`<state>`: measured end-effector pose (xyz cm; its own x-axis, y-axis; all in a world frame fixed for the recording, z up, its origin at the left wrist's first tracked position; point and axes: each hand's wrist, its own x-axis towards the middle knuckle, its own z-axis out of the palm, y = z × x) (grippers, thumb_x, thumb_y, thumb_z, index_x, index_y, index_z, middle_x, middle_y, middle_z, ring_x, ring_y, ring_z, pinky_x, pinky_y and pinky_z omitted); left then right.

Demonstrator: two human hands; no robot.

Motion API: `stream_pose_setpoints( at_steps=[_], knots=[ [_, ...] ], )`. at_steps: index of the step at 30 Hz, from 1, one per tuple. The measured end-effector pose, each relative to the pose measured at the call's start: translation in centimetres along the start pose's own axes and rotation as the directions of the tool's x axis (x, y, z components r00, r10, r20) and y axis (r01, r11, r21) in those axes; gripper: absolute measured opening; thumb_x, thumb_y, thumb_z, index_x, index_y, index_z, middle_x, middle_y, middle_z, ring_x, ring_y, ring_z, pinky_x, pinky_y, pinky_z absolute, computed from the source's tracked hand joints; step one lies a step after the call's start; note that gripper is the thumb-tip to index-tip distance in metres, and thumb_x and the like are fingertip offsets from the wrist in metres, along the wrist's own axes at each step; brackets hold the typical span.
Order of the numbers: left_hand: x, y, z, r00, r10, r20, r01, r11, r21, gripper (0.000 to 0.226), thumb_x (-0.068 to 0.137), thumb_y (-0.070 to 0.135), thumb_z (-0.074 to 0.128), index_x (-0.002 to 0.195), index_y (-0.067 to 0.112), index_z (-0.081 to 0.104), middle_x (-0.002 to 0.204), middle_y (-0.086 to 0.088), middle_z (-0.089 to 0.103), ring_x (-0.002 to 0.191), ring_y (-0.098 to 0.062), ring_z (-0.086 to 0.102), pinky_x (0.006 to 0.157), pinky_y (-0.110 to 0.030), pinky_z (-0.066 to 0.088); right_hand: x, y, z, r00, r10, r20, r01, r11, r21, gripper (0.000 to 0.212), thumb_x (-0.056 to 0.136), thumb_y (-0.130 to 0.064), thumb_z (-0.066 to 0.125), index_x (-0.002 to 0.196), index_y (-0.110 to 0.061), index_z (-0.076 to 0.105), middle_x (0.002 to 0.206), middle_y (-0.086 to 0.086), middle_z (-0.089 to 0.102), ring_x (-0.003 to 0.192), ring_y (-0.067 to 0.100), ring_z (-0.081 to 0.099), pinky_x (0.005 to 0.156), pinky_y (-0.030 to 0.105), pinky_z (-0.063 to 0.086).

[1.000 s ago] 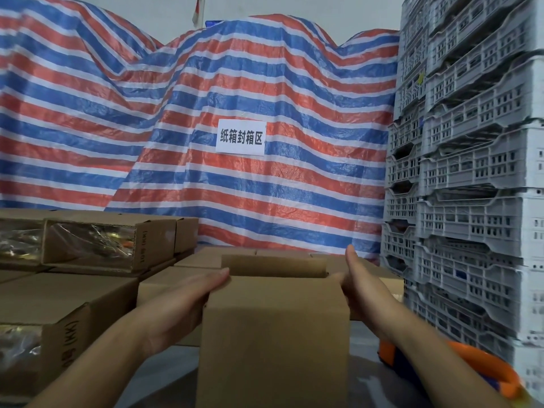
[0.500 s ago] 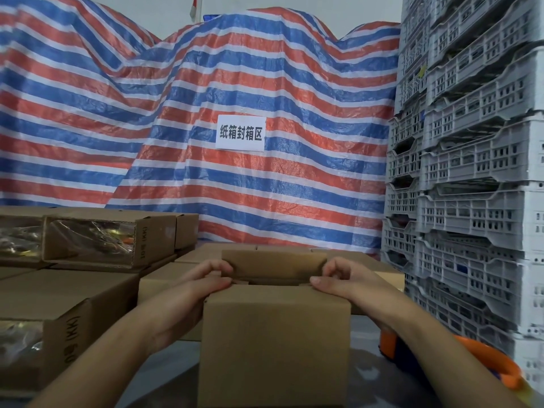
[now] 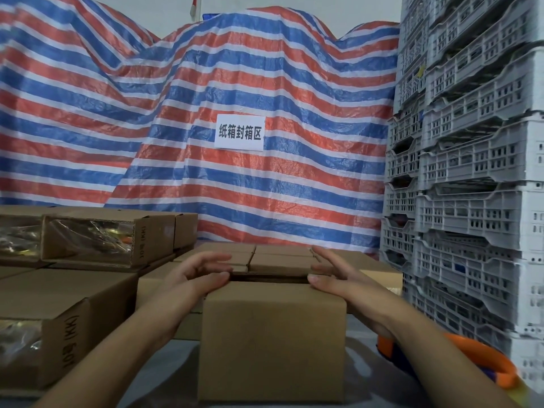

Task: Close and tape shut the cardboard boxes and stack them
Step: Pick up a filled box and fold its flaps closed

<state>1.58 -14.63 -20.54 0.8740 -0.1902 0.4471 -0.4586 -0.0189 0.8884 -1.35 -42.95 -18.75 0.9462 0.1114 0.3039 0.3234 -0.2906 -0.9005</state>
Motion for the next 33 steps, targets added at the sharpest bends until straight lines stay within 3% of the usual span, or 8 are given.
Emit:
stream_pose_setpoints(
  at_steps=[4, 8, 15, 20, 22, 24, 26, 33],
  knots=[
    [0.0, -0.1, 0.2, 0.999, 0.003, -0.044, 0.000, 0.998, 0.067, 0.029, 0.072, 0.035, 0.066, 0.100, 0.031, 0.073, 0.098, 0.011, 0.073, 0.088, -0.003, 0.067, 0.078, -0.027, 0.047, 0.0, 0.0, 0.1, 0.996, -0.087, -0.020, 0.088, 0.996, 0.033, 0.058, 0.065, -0.046, 0.080, 0.121, -0.052, 0.067, 0.127, -0.018, 0.061, 0.108, -0.004, 0.064, 0.085, 0.023, 0.056],
    [0.2, -0.4, 0.3, 0.998, 0.008, -0.070, -0.001, 0.995, 0.101, 0.016, 0.089, 0.020, 0.063, 0.099, 0.026, 0.073, 0.096, 0.013, 0.073, 0.087, -0.002, 0.067, 0.076, -0.025, 0.048, 0.2, 0.1, 0.1, 0.997, -0.082, -0.015, 0.081, 0.996, -0.029, 0.036, 0.070, -0.050, 0.072, 0.101, -0.034, 0.081, 0.123, -0.029, 0.065, 0.116, -0.002, 0.060, 0.102, 0.031, 0.050],
    [0.9, 1.1, -0.1, 0.999, -0.043, 0.007, 0.040, 0.968, 0.246, 0.023, 0.094, 0.007, 0.058, 0.103, 0.024, 0.070, 0.095, 0.006, 0.074, 0.093, -0.011, 0.068, 0.072, -0.019, 0.049, 0.0, -0.1, 0.2, 0.998, -0.045, -0.036, 0.042, 0.995, -0.087, 0.017, 0.088, -0.039, 0.068, 0.096, -0.034, 0.082, 0.114, -0.021, 0.072, 0.111, 0.004, 0.064, 0.099, 0.027, 0.048],
    [1.0, 5.4, 2.3, 0.994, 0.026, 0.111, -0.096, 0.716, 0.691, 0.016, 0.099, 0.037, 0.048, 0.110, 0.040, 0.060, 0.099, 0.014, 0.065, 0.090, -0.001, 0.062, 0.075, -0.021, 0.051, -0.2, -0.2, 0.3, 0.998, -0.037, -0.042, 0.034, 0.997, -0.075, 0.017, 0.094, -0.031, 0.065, 0.096, -0.031, 0.082, 0.111, -0.020, 0.073, 0.110, 0.006, 0.065, 0.096, 0.025, 0.049],
    [0.3, 6.6, 4.4, 0.969, 0.068, 0.237, -0.231, 0.591, 0.773, 0.040, 0.092, 0.065, 0.036, 0.118, 0.042, 0.056, 0.117, 0.016, 0.062, 0.107, -0.004, 0.059, 0.094, -0.034, 0.051, -0.2, -0.3, 0.2, 0.999, -0.031, -0.041, 0.027, 0.996, -0.082, 0.017, 0.094, -0.032, 0.065, 0.095, -0.032, 0.082, 0.110, -0.017, 0.074, 0.110, 0.010, 0.066, 0.096, 0.028, 0.051],
    [0.1, 6.6, 6.4, 0.923, -0.046, 0.382, -0.339, 0.373, 0.864, 0.071, 0.082, 0.082, 0.026, 0.142, 0.044, 0.037, 0.152, 0.013, 0.037, 0.139, -0.014, 0.035, 0.114, -0.043, 0.028, -0.2, -0.3, 0.2, 0.999, -0.020, -0.032, 0.017, 0.997, -0.076, 0.017, 0.093, -0.034, 0.065, 0.097, -0.032, 0.082, 0.110, -0.012, 0.075, 0.110, 0.016, 0.066, 0.098, 0.035, 0.052],
    [0.1, 6.1, 7.8, 0.890, -0.192, 0.414, -0.363, 0.252, 0.897, 0.081, 0.083, 0.082, 0.031, 0.152, 0.041, 0.016, 0.162, 0.010, 0.017, 0.147, -0.017, 0.018, 0.116, -0.044, 0.018, -0.3, -0.3, 0.3, 0.999, -0.024, -0.023, 0.023, 0.998, -0.051, 0.019, 0.088, -0.038, 0.067, 0.097, -0.030, 0.082, 0.111, -0.012, 0.075, 0.110, 0.015, 0.067, 0.098, 0.035, 0.053],
    [-0.2, 4.7, 7.7, 0.897, -0.151, 0.416, -0.378, 0.225, 0.898, 0.075, 0.087, 0.074, 0.041, 0.151, 0.046, 0.015, 0.160, 0.012, 0.022, 0.141, -0.016, 0.032, 0.110, -0.040, 0.032, -0.2, -0.1, 0.2, 1.000, -0.024, 0.012, 0.025, 0.998, -0.057, 0.023, 0.086, -0.042, 0.068, 0.101, -0.030, 0.081, 0.114, -0.013, 0.074, 0.111, 0.013, 0.066, 0.098, 0.035, 0.053]
  ],
)
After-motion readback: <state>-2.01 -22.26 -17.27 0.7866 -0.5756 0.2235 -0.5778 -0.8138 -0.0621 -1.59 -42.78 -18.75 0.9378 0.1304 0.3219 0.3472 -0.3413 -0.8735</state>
